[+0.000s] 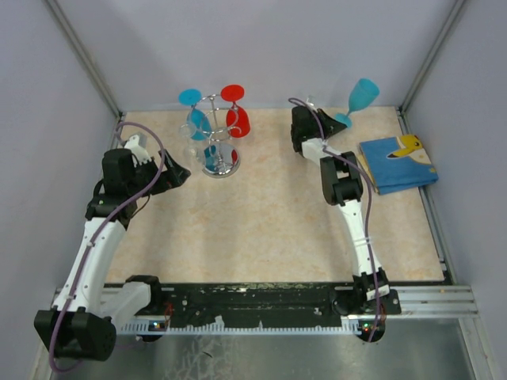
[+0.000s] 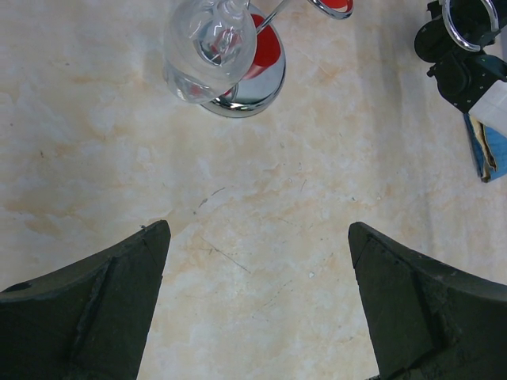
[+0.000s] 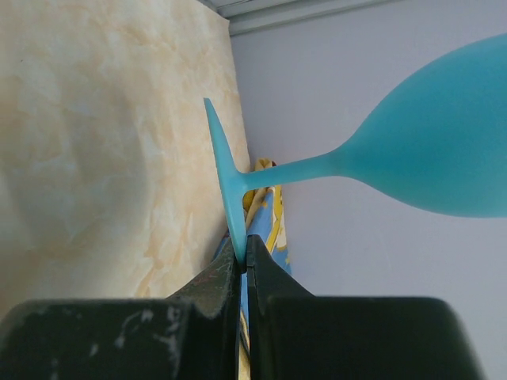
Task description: Take the wine glass off the wine glass rack
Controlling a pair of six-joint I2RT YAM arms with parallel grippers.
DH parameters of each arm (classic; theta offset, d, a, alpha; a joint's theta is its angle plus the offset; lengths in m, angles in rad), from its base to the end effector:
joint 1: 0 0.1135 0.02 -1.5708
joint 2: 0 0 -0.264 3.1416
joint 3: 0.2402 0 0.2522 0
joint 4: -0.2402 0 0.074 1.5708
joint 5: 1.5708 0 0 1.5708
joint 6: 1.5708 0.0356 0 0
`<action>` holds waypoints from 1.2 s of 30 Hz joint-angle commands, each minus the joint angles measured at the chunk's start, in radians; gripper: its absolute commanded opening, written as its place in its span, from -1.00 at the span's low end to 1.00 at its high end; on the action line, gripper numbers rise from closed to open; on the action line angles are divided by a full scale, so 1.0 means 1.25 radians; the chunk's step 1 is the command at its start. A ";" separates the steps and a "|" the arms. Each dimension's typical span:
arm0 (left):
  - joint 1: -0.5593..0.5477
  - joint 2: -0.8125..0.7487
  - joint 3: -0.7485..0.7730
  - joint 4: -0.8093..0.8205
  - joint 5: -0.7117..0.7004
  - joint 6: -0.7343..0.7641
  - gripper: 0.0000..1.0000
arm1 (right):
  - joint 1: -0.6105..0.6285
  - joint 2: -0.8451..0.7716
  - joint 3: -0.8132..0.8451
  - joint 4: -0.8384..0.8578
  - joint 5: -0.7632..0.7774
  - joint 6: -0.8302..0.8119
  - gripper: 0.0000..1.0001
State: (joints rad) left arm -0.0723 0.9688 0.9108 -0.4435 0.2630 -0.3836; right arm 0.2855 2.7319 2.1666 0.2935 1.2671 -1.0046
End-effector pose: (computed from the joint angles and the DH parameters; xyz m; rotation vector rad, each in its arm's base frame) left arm 0.2123 -0.0247 0.3247 -0.1625 2.0937 -0.5499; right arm 0.5687 0.1315 0.1154 -0.2662 1.9421 -1.6346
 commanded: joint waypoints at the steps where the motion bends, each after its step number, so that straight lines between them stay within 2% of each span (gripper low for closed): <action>1: -0.002 -0.001 0.006 0.003 -0.007 0.017 1.00 | -0.009 -0.013 -0.009 -0.074 -0.022 0.047 -1.00; 6: -0.001 -0.003 0.005 0.001 -0.010 0.020 1.00 | -0.015 -0.012 -0.012 -0.144 -0.041 0.082 -1.00; 18: -0.001 -0.017 0.004 -0.004 -0.036 0.016 1.00 | -0.015 -0.028 -0.062 -0.140 -0.052 0.075 -1.00; 22: -0.002 -0.015 0.001 0.001 -0.031 0.017 1.00 | -0.014 -0.030 -0.062 -0.200 -0.071 0.116 -0.98; 26: -0.002 -0.012 -0.003 0.005 -0.028 0.016 1.00 | -0.013 -0.035 -0.047 -0.291 -0.113 0.188 -0.82; 28: -0.002 -0.012 -0.003 0.005 -0.026 0.017 1.00 | -0.012 -0.036 -0.043 -0.313 -0.122 0.208 -0.57; 30: -0.002 -0.011 -0.002 0.005 -0.026 0.016 1.00 | -0.009 -0.035 -0.045 -0.321 -0.126 0.217 -0.44; 36: -0.001 -0.006 -0.005 0.012 -0.016 0.015 1.00 | 0.004 -0.037 -0.046 -0.356 -0.145 0.255 -0.33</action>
State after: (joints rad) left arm -0.0723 0.9623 0.9104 -0.4488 0.2287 -0.3759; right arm 0.2733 2.6999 2.1040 -0.0540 1.1545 -0.7643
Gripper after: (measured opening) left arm 0.998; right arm 0.316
